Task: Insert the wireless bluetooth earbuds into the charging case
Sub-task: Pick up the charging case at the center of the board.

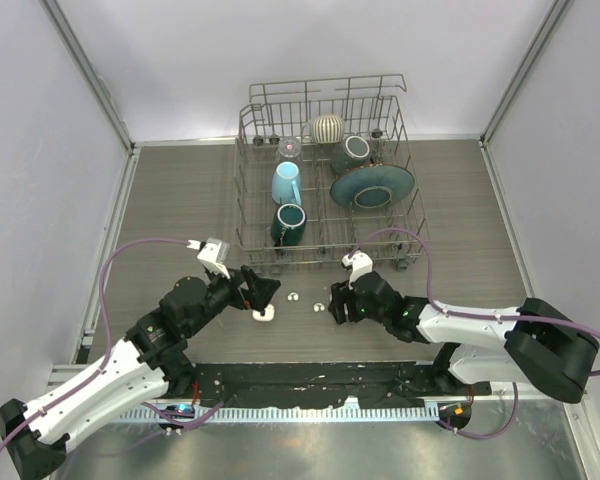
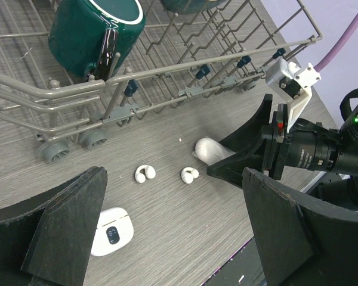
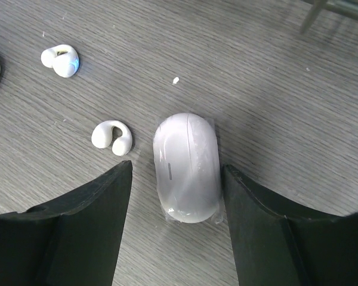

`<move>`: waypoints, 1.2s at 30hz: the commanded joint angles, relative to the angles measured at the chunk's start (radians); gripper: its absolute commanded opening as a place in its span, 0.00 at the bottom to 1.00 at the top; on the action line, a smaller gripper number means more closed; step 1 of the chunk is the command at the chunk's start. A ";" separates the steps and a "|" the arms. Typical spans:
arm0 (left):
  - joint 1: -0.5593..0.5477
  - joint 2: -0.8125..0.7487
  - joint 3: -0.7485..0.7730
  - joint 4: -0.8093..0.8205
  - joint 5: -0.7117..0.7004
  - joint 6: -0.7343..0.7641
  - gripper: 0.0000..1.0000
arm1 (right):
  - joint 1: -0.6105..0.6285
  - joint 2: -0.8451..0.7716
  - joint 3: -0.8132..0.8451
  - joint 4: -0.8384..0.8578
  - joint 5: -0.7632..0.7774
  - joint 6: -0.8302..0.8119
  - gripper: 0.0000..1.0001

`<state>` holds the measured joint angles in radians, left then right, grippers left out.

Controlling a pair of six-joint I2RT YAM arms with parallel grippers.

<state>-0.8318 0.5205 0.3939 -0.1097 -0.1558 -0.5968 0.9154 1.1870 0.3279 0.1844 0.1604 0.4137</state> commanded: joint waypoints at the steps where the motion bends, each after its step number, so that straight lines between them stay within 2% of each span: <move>1: 0.002 -0.016 0.030 0.008 0.001 0.012 1.00 | 0.042 0.040 0.063 -0.060 0.097 -0.016 0.66; 8: 0.003 -0.034 0.033 -0.004 -0.001 0.012 1.00 | 0.071 0.066 0.088 -0.108 0.156 -0.006 0.64; 11: 0.002 -0.037 0.031 -0.008 -0.001 0.012 1.00 | 0.080 0.053 0.088 -0.121 0.172 0.000 0.59; 14: 0.002 -0.043 0.033 -0.008 -0.005 0.014 1.00 | 0.086 0.048 0.094 -0.151 0.200 0.010 0.47; 15: 0.002 -0.043 0.036 -0.016 -0.005 0.015 1.00 | 0.086 0.045 0.100 -0.158 0.208 0.013 0.38; 16: 0.002 -0.040 0.042 -0.021 -0.007 0.022 1.00 | 0.088 0.045 0.102 -0.164 0.211 0.011 0.35; 17: 0.002 -0.040 0.048 -0.025 -0.011 0.023 1.00 | 0.089 0.042 0.103 -0.165 0.211 0.010 0.28; 19: 0.002 -0.034 0.066 -0.042 -0.019 0.032 1.00 | 0.088 0.030 0.105 -0.169 0.208 0.007 0.20; 20: 0.000 -0.036 0.074 -0.053 -0.028 0.032 1.00 | 0.088 0.022 0.108 -0.169 0.191 0.004 0.10; 22: 0.002 -0.037 0.095 -0.070 -0.060 0.019 1.00 | 0.088 -0.026 0.114 -0.172 0.166 -0.010 0.02; 29: 0.002 -0.021 0.166 -0.082 -0.054 -0.003 1.00 | 0.089 -0.288 0.152 -0.178 0.041 -0.050 0.01; 32: 0.002 0.013 0.246 -0.114 -0.051 -0.009 1.00 | 0.089 -0.375 0.193 -0.178 -0.018 -0.099 0.01; 36: 0.002 0.129 0.388 -0.194 -0.031 -0.024 1.00 | 0.089 -0.382 0.301 -0.247 -0.071 -0.144 0.01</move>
<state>-0.8314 0.5690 0.6579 -0.2489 -0.1986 -0.6033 0.9997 0.8177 0.5129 -0.0486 0.1661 0.3382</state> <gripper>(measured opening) 0.996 0.473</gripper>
